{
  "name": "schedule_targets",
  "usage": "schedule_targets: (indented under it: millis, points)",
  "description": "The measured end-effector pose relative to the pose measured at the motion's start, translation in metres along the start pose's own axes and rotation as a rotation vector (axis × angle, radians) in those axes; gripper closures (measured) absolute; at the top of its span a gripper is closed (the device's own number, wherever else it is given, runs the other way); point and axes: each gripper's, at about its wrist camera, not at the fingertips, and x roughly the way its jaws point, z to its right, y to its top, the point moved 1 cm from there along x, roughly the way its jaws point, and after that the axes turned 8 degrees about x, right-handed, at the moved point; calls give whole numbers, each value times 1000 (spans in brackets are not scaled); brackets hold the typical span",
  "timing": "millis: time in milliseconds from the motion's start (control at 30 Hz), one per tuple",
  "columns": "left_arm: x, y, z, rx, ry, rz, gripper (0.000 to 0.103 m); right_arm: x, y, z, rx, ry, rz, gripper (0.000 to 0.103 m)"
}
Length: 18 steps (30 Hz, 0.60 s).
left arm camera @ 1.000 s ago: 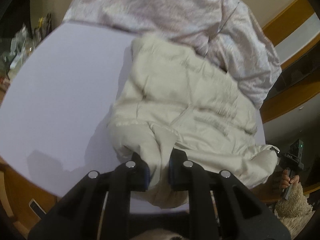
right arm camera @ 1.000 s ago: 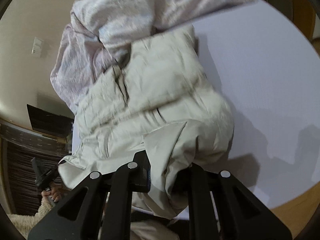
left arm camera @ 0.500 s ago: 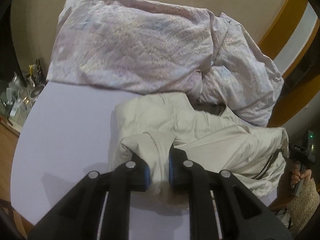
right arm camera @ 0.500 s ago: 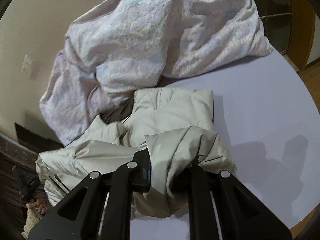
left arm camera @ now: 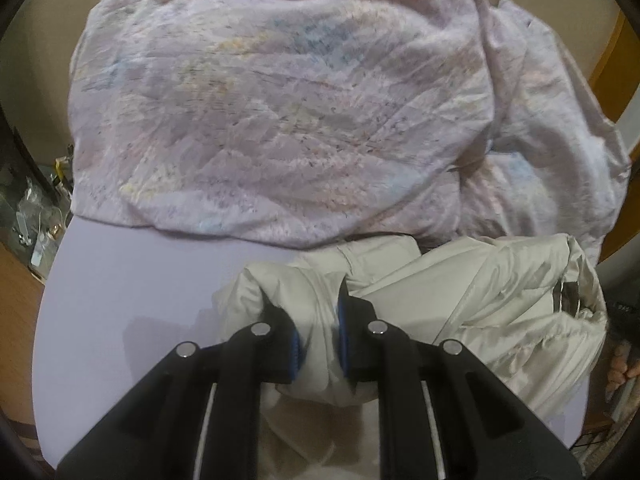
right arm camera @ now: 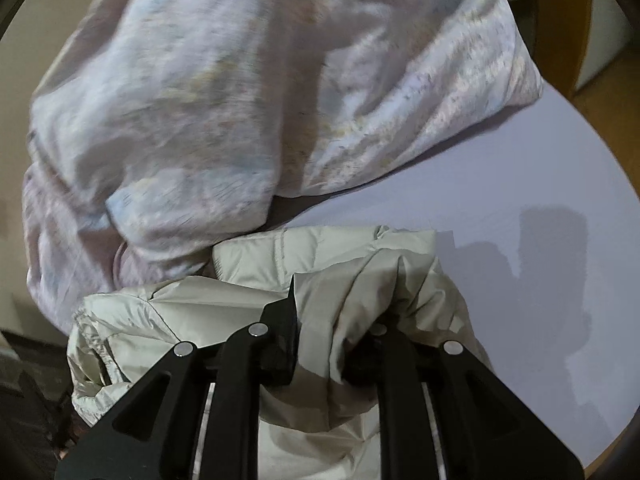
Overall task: Fold large clothes
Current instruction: 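Lift the hem with both grippers and fold it toward the collar, then lower the folded hem onto the jacket and open both grippers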
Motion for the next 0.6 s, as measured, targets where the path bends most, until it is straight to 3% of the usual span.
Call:
schedule_targets:
  millis: [133,233,300,433,500,533,600]
  points:
    - [23,13,3,-10,19,-22,85,15,16,12,111,22,-50,78]
    - [32,24,1,-54,4,-39,81,11,30,22,202,87,-79,69]
    - [33,30,-1,-87,-17,-45,74,3,36,23,226,133,-85,63]
    - [27,37,-4,-130,-67,-26,45,-17,42,11,166,156,-51,55]
    - [22,41,-3,-124,-48,0,30,-21,40,1,110,136,-45,54]
    - [15,44,-2,-107,-17,29,17,-21,38,-4,83,123,-40,54]
    - [7,46,0,-75,16,66,13,-22,30,-20,-9,72,-12,54]
